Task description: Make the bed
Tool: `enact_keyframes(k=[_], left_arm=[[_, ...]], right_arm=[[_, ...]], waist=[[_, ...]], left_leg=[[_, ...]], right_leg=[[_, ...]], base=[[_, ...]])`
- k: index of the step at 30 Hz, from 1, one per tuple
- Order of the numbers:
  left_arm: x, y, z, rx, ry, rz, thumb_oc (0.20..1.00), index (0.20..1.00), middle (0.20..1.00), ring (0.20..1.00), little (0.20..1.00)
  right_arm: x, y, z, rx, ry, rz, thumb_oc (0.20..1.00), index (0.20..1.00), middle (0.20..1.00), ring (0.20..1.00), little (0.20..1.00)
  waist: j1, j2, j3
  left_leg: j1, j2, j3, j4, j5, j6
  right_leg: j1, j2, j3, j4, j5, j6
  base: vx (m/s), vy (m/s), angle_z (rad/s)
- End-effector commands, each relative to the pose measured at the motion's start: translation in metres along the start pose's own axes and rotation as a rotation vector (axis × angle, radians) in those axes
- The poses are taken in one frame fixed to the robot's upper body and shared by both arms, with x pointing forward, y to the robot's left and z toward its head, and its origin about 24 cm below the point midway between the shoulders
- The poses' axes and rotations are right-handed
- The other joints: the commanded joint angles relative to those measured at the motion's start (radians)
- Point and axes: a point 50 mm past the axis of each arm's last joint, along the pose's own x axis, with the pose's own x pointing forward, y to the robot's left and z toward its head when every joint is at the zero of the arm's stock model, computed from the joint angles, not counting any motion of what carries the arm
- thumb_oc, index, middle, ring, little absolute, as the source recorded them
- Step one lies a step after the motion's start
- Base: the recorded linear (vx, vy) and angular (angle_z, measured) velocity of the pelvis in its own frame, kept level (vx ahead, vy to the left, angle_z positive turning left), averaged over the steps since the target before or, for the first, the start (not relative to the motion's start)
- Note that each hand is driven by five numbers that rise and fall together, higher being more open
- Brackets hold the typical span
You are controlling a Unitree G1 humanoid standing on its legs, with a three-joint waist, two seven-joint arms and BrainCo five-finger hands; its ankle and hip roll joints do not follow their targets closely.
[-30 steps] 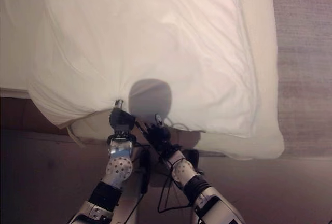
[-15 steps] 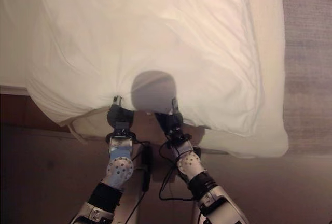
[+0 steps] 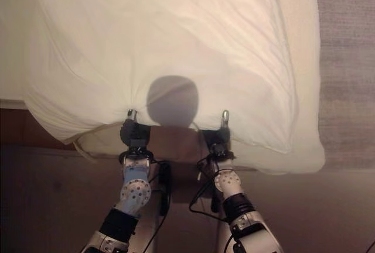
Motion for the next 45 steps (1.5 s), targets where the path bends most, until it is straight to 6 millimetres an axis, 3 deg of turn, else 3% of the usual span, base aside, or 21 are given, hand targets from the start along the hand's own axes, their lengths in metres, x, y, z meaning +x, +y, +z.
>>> enact_keyframes(k=[1, 25, 44, 45], left_arm=[[-0.001, -0.033, 0.060, 0.000, -0.306, -0.194, 0.200, 0.200, 0.200, 0.200, 0.200], [0.002, -0.021, 0.090, 0.024, -0.458, -0.078, 0.200, 0.200, 0.200, 0.200, 0.200], [0.001, -0.009, 0.123, 0.055, -0.620, 0.082, 0.200, 0.200, 0.200, 0.200, 0.200], [0.000, -0.008, 0.124, 0.048, -0.624, 0.089, 0.200, 0.200, 0.200, 0.200, 0.200]], right_arm=[[-0.011, -0.003, 0.096, -0.032, -0.378, -0.015, 1.000, 1.000, 1.000, 1.000, 1.000], [-0.022, 0.009, 0.135, -0.103, -0.530, -0.007, 1.000, 1.000, 1.000, 1.000, 1.000], [-0.019, 0.018, 0.136, -0.135, -0.512, 0.005, 1.000, 1.000, 1.000, 1.000, 1.000], [-0.019, 0.018, 0.135, -0.136, -0.509, 0.009, 0.576, 0.576, 0.576, 0.576, 0.576]], waist=[[-0.013, 0.057, -0.085], [-0.032, 0.050, -0.109], [-0.026, 0.064, -0.120], [-0.026, 0.064, -0.121]], left_leg=[[-0.048, -0.035, 0.023, -0.023, 0.017, 0.038], [-0.052, -0.024, 0.037, -0.030, 0.019, 0.033], [-0.063, -0.022, 0.045, -0.025, 0.014, 0.039], [-0.063, -0.023, 0.046, -0.026, 0.015, 0.038]], right_leg=[[0.009, 0.048, -0.028, -0.055, 0.028, 0.019], [-0.004, 0.055, -0.021, -0.057, 0.034, 0.017], [-0.021, 0.053, -0.012, -0.049, 0.035, 0.018], [-0.020, 0.053, -0.012, -0.051, 0.036, 0.018]], base=[[0.00, 0.000, 0.00], [0.00, 0.000, -0.01], [0.00, 0.001, -0.01], [0.00, 0.000, 0.00]])
